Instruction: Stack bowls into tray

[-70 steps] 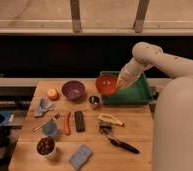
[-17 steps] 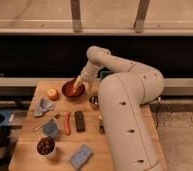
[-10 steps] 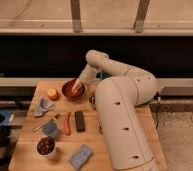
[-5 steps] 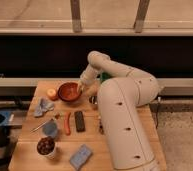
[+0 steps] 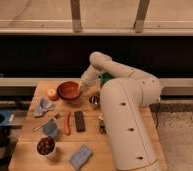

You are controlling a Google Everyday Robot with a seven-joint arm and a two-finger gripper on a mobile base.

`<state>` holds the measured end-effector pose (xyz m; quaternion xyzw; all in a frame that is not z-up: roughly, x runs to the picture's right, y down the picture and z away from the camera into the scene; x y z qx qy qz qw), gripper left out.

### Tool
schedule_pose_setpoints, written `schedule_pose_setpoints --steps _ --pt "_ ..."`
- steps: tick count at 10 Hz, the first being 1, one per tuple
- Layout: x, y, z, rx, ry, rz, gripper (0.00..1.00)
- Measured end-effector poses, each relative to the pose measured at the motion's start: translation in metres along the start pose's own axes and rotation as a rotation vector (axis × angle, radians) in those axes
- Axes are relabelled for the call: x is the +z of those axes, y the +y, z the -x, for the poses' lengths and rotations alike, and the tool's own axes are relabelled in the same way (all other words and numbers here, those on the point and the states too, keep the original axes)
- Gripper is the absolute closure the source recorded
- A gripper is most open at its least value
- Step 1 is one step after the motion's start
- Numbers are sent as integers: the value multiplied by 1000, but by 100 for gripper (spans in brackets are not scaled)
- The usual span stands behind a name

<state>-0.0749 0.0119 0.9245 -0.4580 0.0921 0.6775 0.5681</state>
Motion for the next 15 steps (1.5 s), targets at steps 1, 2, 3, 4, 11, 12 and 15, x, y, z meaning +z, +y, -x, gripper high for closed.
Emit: schedule_pose_setpoints --steps 1,2,3,4,11,12,15 --pt "-4 -1 -1 -1 -7 3 100" --pt "-10 -1 -2 -4 -15 3 100" --pt "-22 3 -3 -14 -29 0 100" --pt "-32 6 -4 -22 -42 -7 100" --pt "-173 -10 14 -10 -269 -66 100" --pt "-187 -26 16 19 -296 -73 100" --pt "-214 -81 16 148 -349 -81 100"
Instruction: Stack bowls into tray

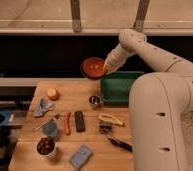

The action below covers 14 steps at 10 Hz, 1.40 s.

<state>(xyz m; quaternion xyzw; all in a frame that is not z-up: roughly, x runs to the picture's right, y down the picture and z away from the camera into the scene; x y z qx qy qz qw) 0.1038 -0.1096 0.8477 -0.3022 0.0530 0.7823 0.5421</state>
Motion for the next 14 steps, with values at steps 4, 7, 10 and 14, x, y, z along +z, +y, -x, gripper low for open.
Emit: schedule_pose_setpoints --steps 4,7,10,14 --pt "-8 -83 13 192 -20 -17 100" --pt "6 -139 10 318 -12 -45 98" --pt "36 -165 2 398 27 -67 69" --pt "57 -160 -9 407 74 -67 28"
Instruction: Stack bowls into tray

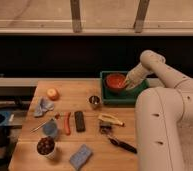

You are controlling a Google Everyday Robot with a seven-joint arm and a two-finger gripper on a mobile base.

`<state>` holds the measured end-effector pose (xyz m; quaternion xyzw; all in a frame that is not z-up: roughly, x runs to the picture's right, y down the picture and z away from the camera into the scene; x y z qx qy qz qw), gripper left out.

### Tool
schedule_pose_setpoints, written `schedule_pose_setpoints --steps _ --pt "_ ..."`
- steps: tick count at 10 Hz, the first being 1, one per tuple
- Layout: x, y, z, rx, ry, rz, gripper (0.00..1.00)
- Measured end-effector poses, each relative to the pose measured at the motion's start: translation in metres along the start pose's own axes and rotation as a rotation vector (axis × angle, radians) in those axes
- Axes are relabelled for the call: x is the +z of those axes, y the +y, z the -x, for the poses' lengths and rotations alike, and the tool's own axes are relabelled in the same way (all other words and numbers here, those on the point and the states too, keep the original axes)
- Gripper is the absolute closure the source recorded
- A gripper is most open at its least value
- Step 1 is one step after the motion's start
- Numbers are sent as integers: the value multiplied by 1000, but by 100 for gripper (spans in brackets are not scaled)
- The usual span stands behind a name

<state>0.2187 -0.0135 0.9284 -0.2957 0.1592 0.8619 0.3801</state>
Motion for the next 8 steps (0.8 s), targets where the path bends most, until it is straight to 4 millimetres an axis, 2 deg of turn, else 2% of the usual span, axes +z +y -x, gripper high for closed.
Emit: schedule_pose_setpoints --steps 1,8 --pt "3 0 -3 1 6 0 21" --pt "4 1 -7 -3 18 18 20"
